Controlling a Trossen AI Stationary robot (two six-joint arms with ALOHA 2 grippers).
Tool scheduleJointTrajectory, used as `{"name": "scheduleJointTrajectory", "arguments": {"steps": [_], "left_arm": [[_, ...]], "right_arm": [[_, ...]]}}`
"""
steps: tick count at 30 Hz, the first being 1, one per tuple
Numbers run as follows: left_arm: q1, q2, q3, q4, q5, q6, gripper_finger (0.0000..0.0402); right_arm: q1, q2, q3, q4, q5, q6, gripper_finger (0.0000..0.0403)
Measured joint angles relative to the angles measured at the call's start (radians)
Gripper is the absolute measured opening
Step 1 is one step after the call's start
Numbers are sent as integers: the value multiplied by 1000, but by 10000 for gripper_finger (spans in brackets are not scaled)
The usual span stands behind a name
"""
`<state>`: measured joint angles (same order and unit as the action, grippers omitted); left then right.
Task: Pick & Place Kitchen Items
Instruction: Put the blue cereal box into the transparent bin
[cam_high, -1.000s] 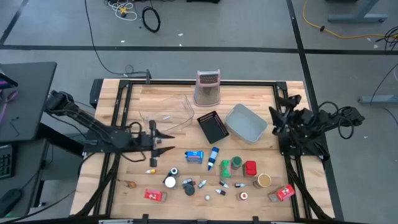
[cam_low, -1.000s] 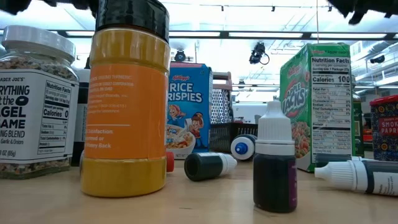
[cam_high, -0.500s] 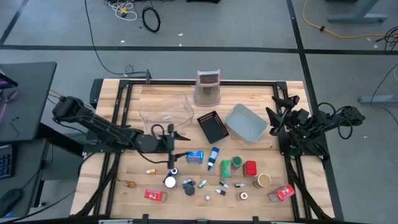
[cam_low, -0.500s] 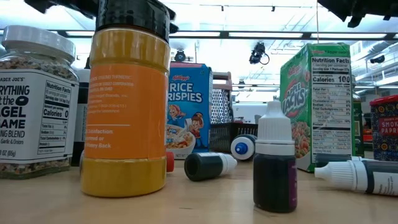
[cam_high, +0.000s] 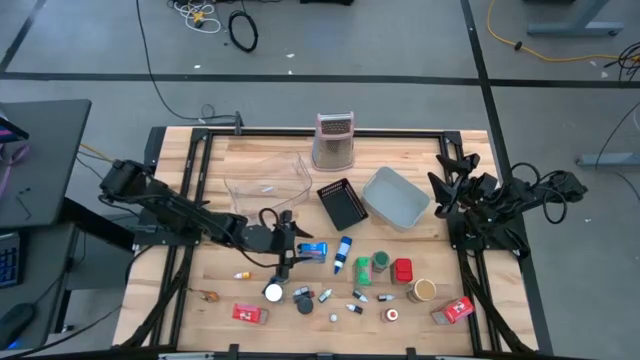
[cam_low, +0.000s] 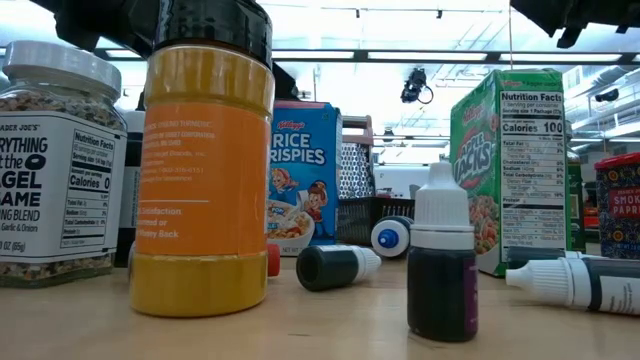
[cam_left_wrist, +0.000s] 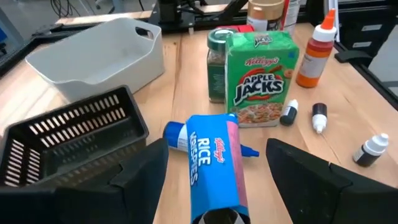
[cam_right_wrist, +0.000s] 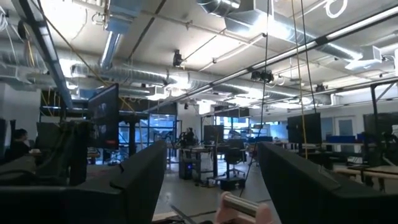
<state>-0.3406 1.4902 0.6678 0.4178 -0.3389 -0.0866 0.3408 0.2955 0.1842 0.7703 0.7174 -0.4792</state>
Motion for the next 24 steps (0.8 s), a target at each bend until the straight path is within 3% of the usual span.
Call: {"name": "scheduleJointTrajectory", "arguments": {"steps": [11, 21, 24], "left_arm": [[16, 0, 0, -53, 58, -19, 267], [29, 0, 0, -97, 80, -7, 172], [47, 0, 0, -98, 66, -6, 143]], "right_arm": [[0, 0, 0, 1, 0, -4, 265], [0, 11, -1, -26, -6, 53, 265], [0, 40, -1, -23, -84, 53, 265]]}}
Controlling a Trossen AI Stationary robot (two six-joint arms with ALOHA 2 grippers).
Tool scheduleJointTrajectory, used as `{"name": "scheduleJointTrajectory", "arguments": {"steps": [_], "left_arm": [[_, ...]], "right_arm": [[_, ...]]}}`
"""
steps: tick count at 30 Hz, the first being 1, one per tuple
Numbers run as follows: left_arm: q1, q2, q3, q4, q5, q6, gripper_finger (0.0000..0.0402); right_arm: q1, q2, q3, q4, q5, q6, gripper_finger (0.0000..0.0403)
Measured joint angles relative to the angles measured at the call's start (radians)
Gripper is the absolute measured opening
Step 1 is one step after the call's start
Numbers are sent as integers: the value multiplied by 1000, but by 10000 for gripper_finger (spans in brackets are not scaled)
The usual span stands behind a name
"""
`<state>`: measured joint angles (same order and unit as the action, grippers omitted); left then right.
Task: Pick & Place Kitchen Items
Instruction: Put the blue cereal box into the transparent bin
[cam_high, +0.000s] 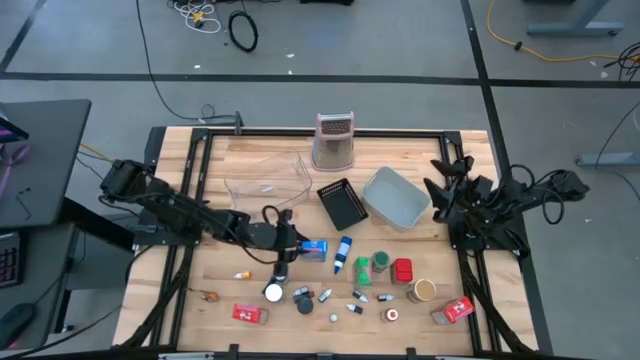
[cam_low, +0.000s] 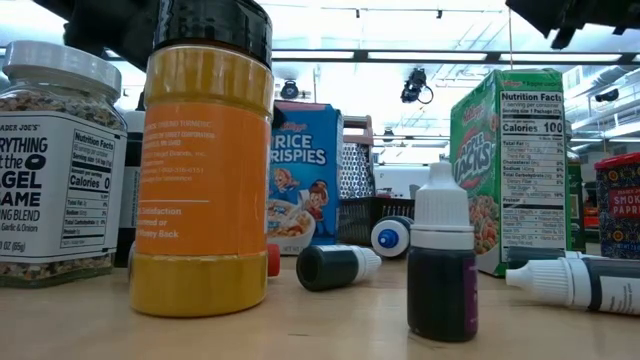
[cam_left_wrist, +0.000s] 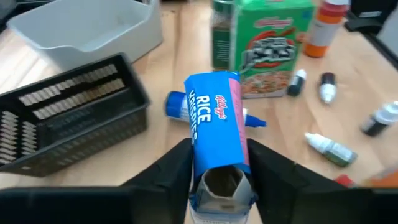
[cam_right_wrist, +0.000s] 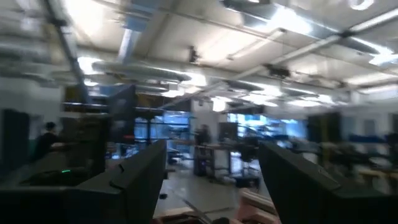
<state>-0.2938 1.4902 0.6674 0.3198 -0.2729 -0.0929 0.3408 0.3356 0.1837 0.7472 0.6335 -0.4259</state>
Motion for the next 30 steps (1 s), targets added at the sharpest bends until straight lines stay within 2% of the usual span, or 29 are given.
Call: {"name": "scheduleJointTrajectory", "arguments": {"steps": [4, 7, 11, 17, 23, 25, 30], "left_arm": [[21, 0, 0, 1, 3, 27, 110], [30, -19, 0, 12, -1, 82, 89], [40, -78, 0, 7, -28, 127, 73], [65, -230, 0, -25, -106, 132, 73], [99, -420, 1, -220, -313, 125, 71], [118, -477, 1, -297, -357, 100, 70], [194, -541, 0, -426, -368, -67, 70]], "right_arm": [[-1, 70, 23, 2, -172, 25, 265], [-1, 136, 52, -5, -236, 26, 260], [-2, 228, 81, -2, -223, 23, 250], [-2, 304, 101, 47, -223, 25, 241], [-2, 341, 103, 99, -224, 25, 240], [-2, 349, 103, 97, -225, 25, 240], [-2, 367, 103, 147, -225, 25, 240]]}}
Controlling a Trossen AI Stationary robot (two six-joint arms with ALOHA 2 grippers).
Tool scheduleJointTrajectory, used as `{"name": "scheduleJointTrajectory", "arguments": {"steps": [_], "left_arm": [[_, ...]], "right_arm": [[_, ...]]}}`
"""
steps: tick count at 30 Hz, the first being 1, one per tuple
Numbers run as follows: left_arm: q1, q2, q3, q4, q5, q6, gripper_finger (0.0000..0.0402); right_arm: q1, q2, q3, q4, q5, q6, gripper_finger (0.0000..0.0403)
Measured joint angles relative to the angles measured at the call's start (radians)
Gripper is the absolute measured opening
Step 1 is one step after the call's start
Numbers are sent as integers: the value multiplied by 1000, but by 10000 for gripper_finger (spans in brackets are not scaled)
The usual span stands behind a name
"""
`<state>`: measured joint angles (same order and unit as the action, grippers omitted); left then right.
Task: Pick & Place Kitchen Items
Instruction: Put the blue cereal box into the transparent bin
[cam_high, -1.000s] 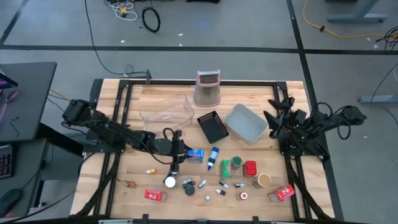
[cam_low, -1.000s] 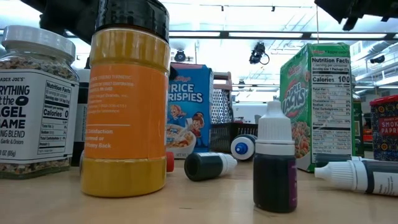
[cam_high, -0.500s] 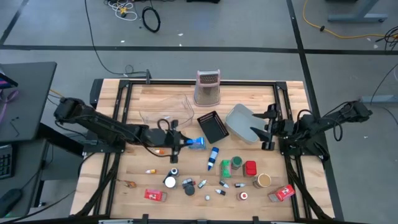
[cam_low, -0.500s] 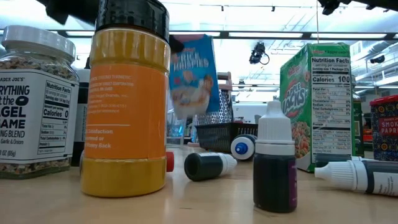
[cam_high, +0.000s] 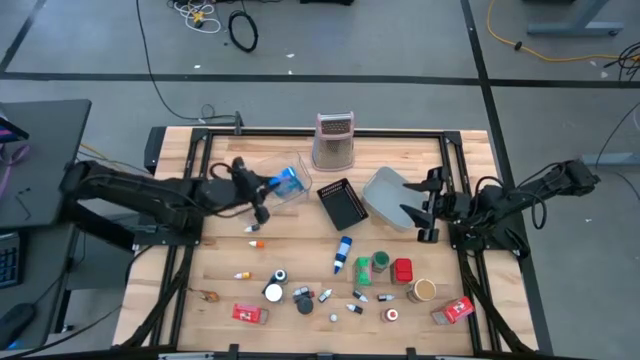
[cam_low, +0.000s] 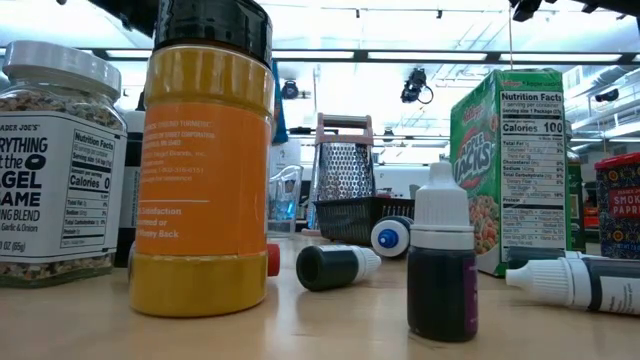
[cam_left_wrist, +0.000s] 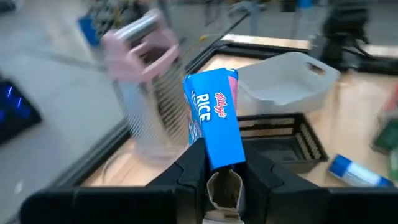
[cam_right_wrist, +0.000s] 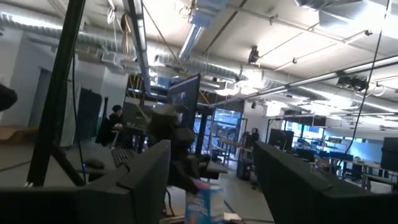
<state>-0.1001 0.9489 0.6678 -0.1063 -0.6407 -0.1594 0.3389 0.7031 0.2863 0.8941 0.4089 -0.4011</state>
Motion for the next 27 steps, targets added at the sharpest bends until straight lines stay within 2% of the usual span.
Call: {"name": "scheduleJointTrajectory", "arguments": {"steps": [7, 13, 20, 24, 27], "left_arm": [[137, 73, -2, -77, 13, -25, 70], [266, 214, 0, -7, 164, -54, 72], [350, 348, 0, 108, 179, 6, 72], [391, 390, 0, 123, 246, -8, 73], [414, 407, 0, 132, 234, -19, 73]], "right_arm": [[0, 11, 0, 34, -7, -8, 239], [0, 12, 0, 49, -7, -31, 239], [0, 12, 0, 50, -6, -50, 239], [0, 12, 0, 49, -5, -52, 239], [0, 12, 0, 50, -6, -53, 239]]}}
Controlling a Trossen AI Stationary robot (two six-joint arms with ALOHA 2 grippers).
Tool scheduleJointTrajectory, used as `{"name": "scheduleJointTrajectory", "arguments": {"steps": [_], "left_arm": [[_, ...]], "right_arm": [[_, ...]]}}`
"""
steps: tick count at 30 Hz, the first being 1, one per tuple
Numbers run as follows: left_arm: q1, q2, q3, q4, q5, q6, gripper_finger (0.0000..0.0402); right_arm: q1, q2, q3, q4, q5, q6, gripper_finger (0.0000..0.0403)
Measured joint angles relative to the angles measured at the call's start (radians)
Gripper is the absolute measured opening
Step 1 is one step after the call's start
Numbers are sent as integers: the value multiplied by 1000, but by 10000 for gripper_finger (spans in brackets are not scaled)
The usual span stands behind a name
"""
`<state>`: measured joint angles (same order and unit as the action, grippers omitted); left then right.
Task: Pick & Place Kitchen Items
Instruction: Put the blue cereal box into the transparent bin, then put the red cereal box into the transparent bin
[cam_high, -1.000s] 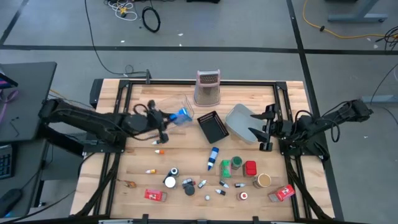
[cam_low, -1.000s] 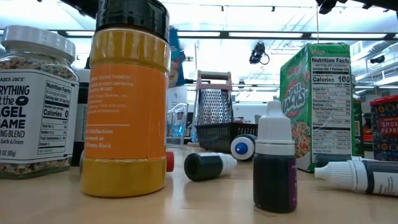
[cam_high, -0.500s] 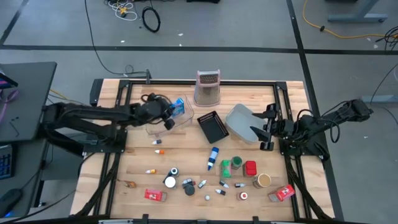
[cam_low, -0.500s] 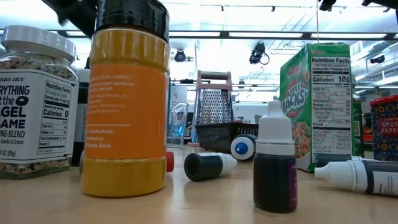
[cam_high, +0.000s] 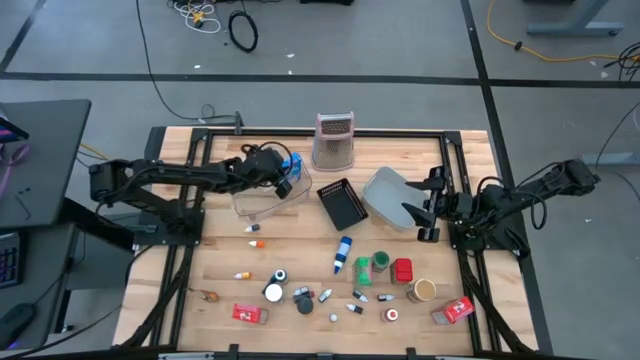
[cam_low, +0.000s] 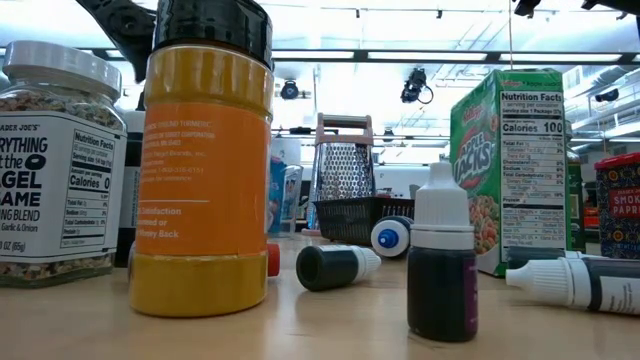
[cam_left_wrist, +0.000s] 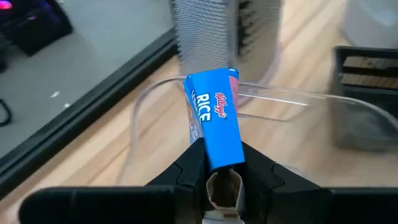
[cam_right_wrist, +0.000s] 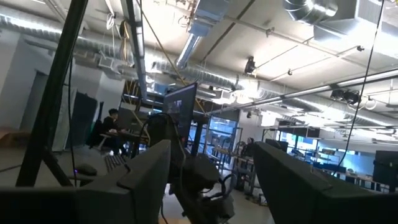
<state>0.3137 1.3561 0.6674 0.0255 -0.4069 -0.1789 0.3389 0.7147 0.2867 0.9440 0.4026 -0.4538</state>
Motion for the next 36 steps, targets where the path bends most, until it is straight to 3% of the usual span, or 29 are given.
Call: {"name": "scheduleJointTrajectory", "arguments": {"steps": [6, 15, 20, 25, 29, 36], "left_arm": [[21, 3, 0, -1, -8, 8, 87], [20, -3, 2, -21, -29, 59, 166], [-9, -65, 52, -47, -74, 127, 201], [-63, -166, 143, -191, -71, 186, 219], [-146, -258, 208, -306, 8, 224, 218], [-331, -387, 219, -324, 151, 219, 212]], "right_arm": [[0, 0, 0, -1, 0, 1, 239], [0, 0, 0, -4, 0, 10, 239], [0, 0, 0, -5, 0, 53, 239], [0, 0, 0, -24, 7, 53, 239], [0, 0, 0, -34, 7, 53, 239], [0, 1, 0, -64, 7, 103, 239]]}}
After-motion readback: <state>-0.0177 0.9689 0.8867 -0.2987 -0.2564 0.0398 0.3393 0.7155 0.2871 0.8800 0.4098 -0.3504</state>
